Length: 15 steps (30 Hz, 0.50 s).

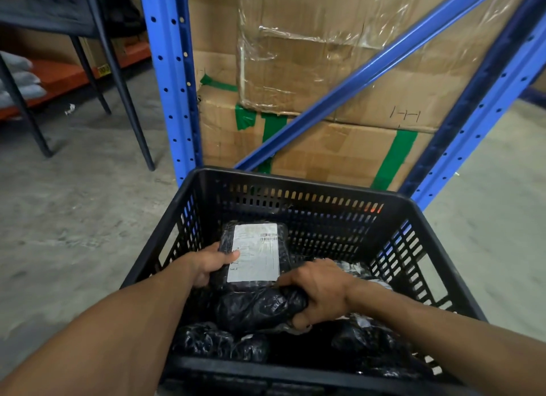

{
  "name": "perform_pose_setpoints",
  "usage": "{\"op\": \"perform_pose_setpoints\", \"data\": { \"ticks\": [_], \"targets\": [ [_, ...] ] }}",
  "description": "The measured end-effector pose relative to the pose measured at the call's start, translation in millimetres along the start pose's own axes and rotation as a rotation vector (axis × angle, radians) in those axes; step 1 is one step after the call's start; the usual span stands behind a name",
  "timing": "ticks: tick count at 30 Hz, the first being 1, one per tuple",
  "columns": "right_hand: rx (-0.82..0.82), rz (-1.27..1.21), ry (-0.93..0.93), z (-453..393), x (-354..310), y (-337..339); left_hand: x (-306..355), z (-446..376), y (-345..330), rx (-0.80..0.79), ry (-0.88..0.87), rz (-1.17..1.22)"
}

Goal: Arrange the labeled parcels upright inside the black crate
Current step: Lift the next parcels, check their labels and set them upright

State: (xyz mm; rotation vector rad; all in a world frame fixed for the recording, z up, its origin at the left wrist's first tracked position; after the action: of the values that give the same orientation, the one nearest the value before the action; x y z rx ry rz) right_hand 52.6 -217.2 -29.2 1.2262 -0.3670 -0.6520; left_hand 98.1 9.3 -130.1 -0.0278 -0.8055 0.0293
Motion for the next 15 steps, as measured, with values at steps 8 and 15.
{"op": "perform_pose_setpoints", "data": {
  "ticks": [8,15],
  "targets": [
    [0.179,-0.385,-0.078,12.7,15.2,21.3,-18.2,-12.1,16.6,0.081,-0.024,-0.082],
    [0.354,-0.659,-0.283,19.7,31.4,17.5,-18.3,-20.5,-12.6,-0.021,-0.094,-0.197]
  ]
}}
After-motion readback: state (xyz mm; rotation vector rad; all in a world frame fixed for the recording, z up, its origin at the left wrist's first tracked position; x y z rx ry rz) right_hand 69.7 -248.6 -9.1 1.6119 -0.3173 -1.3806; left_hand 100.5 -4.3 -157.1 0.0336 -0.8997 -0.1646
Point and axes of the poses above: each hand's wrist, its own z-axis away from the middle knuckle, its own y-axis out of the back of the hand, x = y × z, the point moved 3 cm from there along -z, towards the middle knuckle, and after that the axes turned 7 degrees about z, right-handed, at the moved point
